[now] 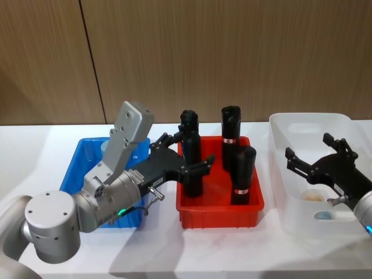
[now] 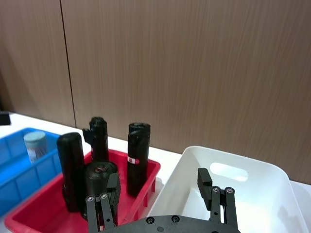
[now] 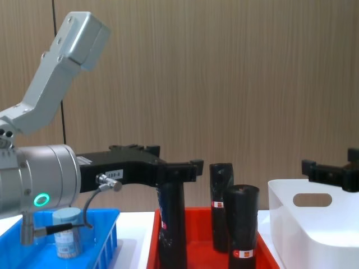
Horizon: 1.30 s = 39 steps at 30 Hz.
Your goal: Pick the cotton swabs from the blue box and place them into the white box.
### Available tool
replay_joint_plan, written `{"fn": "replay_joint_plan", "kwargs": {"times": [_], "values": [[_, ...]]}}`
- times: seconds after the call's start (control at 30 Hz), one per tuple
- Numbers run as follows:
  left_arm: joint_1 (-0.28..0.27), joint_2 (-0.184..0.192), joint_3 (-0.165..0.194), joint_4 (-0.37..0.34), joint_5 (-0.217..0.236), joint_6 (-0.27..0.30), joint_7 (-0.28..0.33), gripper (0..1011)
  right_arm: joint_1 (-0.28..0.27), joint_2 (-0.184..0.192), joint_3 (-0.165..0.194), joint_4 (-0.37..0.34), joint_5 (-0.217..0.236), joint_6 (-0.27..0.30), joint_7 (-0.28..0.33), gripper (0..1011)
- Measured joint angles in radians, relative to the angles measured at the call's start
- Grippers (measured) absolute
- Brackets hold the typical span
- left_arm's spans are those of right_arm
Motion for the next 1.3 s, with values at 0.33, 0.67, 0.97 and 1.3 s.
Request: {"fn": "replay_joint_plan", "kwargs": {"times": [0.33,0.67,0.97,1.3], "values": [[0.018,-0.004,0.023,-0.023,0.046,-0.041,0.128,1003,-0.082,-0.022,0.005,-0.098,0.002,-0.048,-0.079,1002],[0.036,-0.008,0.046,-0.047,0.093,-0.084,0.260,1003,-0.094,-0.026,0.006,-0.111,0.002,-0.054,-0.091,1002],[0.052,-0.012,0.065,-0.067,0.133,-0.120,0.374,1003,-0.095,-0.026,0.005,-0.112,0.002,-0.054,-0.091,1002],[0.058,-0.014,0.072,-0.075,0.149,-0.135,0.417,1003,-0.095,-0.026,0.005,-0.112,0.002,-0.054,-0.091,1002]]}}
